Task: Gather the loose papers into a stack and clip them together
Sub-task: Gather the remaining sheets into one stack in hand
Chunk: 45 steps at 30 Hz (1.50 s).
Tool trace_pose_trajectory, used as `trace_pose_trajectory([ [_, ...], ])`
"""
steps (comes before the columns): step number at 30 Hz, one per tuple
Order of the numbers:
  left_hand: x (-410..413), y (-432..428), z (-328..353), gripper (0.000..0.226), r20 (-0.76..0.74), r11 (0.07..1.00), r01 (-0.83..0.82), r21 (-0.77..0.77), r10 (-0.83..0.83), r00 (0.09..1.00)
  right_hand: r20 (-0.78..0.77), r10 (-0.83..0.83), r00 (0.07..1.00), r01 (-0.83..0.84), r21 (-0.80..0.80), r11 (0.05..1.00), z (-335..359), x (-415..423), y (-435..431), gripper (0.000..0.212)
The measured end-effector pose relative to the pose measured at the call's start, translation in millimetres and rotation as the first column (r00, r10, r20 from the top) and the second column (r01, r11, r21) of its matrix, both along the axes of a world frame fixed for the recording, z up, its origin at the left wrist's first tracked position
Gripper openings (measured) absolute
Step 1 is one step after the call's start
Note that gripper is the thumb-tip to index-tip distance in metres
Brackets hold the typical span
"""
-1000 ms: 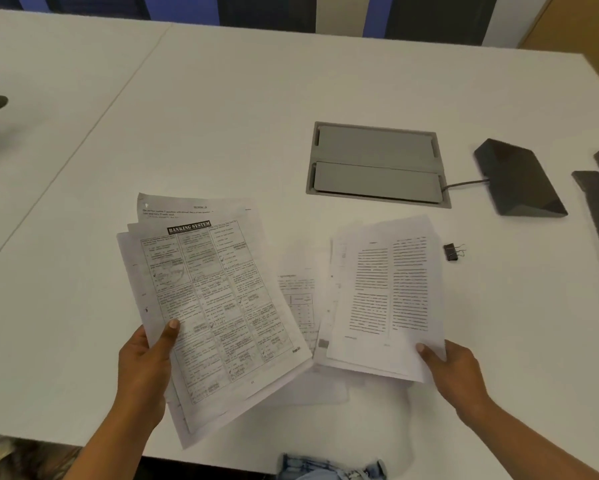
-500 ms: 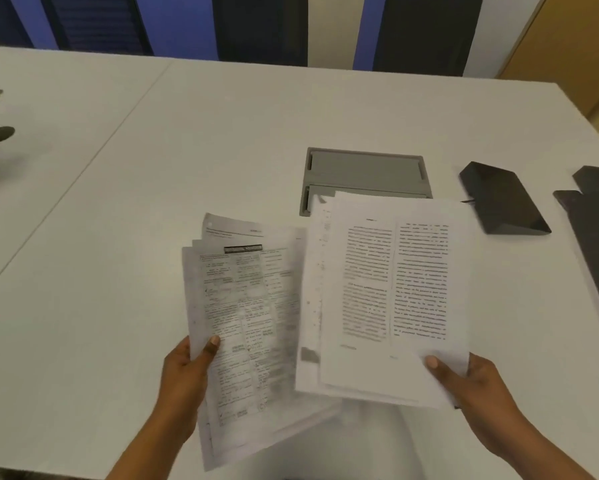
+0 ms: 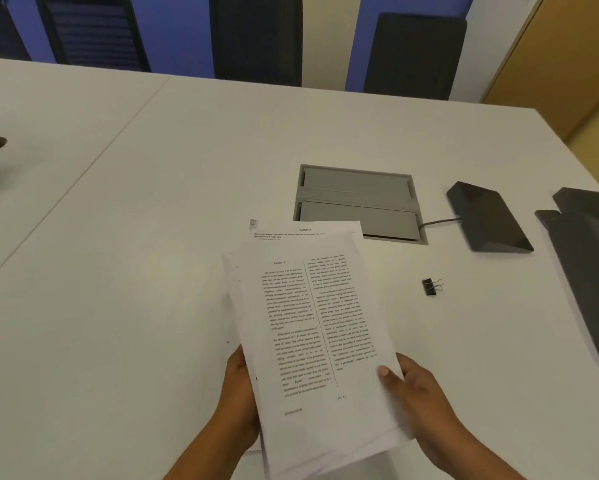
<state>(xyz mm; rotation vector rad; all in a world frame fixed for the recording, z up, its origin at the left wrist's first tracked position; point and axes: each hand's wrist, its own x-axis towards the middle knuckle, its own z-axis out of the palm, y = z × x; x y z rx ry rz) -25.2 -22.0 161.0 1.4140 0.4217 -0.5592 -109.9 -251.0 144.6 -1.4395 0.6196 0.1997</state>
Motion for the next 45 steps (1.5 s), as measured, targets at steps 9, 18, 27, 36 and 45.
trace_pose_trajectory([
  [9,3.5,-15.7,5.3,0.058,0.039,0.986,0.037,-0.165,-0.031,0.999,0.123,-0.146,0.982,0.157,-0.083,0.984,0.5,-2.3,-5.4,0.026],
  [18,33.9,-27.8,15.6,0.04,0.297,0.989,0.14,-0.049,-0.12,0.947,0.168,-0.113,0.979,0.137,-0.14,0.981,12.2,31.2,-29.7,0.039],
  [27,50.4,-55.4,17.8,0.048,0.375,0.991,0.137,0.004,-0.129,0.918,0.28,-0.086,0.956,0.118,-0.1,0.988,20.4,52.0,-37.9,0.042],
  [36,39.3,-63.9,-9.8,0.048,0.404,0.99,0.128,0.062,-0.142,0.904,0.318,-0.044,0.947,0.115,-0.21,0.971,-0.3,42.9,-34.9,0.049],
  [45,34.1,-52.2,-8.4,0.03,0.504,0.986,0.162,0.046,-0.162,0.848,0.342,-0.025,0.94,0.085,-0.162,0.983,-3.0,33.4,-39.0,0.044],
])
